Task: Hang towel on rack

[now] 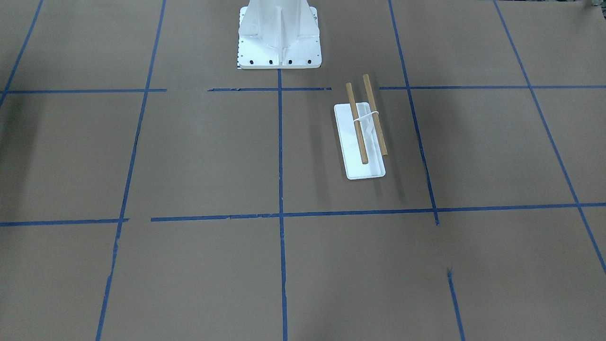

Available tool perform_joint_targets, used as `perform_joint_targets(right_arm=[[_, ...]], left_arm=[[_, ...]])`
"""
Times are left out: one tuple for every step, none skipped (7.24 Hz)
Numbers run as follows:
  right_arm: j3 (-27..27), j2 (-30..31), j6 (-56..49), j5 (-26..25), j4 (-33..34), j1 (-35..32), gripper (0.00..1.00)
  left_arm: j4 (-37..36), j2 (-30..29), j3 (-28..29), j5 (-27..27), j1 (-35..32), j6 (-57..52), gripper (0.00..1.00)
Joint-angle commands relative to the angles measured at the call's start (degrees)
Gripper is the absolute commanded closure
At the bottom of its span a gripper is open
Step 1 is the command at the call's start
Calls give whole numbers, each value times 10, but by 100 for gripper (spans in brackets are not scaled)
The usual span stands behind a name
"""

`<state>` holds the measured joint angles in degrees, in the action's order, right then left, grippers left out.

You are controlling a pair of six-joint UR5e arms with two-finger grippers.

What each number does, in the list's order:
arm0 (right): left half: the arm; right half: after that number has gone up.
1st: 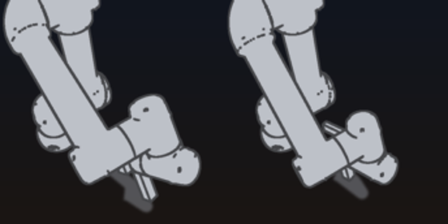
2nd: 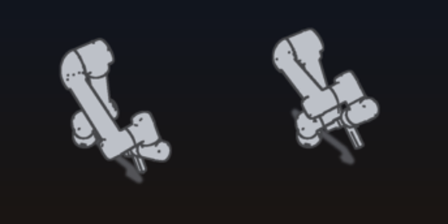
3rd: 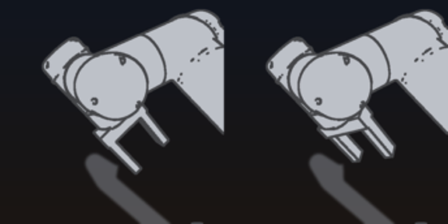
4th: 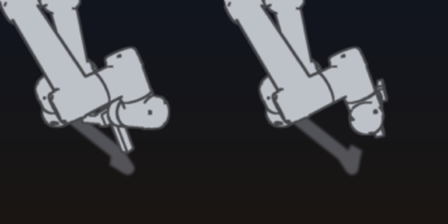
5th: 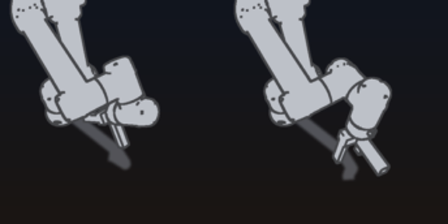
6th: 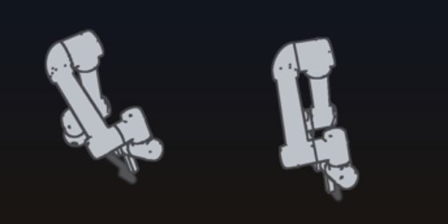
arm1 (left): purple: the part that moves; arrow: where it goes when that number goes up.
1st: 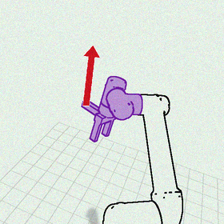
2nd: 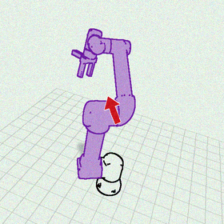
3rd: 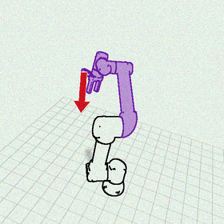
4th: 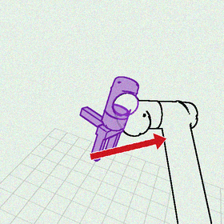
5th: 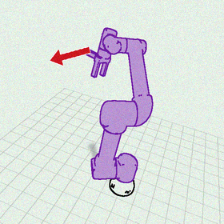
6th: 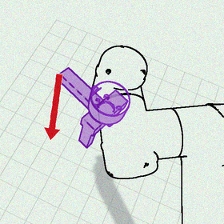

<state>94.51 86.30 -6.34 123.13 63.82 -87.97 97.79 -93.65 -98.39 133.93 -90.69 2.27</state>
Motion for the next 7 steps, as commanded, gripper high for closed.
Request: perform_joint_targets(right_arm=[[109, -13, 155, -75, -5, 103, 100], [120, -46, 257, -82, -5, 145, 100], [134, -78, 357, -99, -7, 187, 100], [151, -102, 459, -106, -12, 225, 100], [172, -130, 529, -179, -21, 274, 100], [190, -139, 538, -251, -23, 333, 100], [206, -158, 594, -276, -23, 378, 100]], left_arm=[[144, -1, 12, -32, 5, 82, 0], [218, -3, 17, -73, 36, 141, 0], [313, -4, 34, -97, 48, 209, 0], [421, -4, 49, -97, 81, 320, 0], [508, -4, 53, -99, 126, 437, 0], [559, -16, 51, -98, 140, 539, 0], [592, -41, 45, -93, 167, 693, 0]])
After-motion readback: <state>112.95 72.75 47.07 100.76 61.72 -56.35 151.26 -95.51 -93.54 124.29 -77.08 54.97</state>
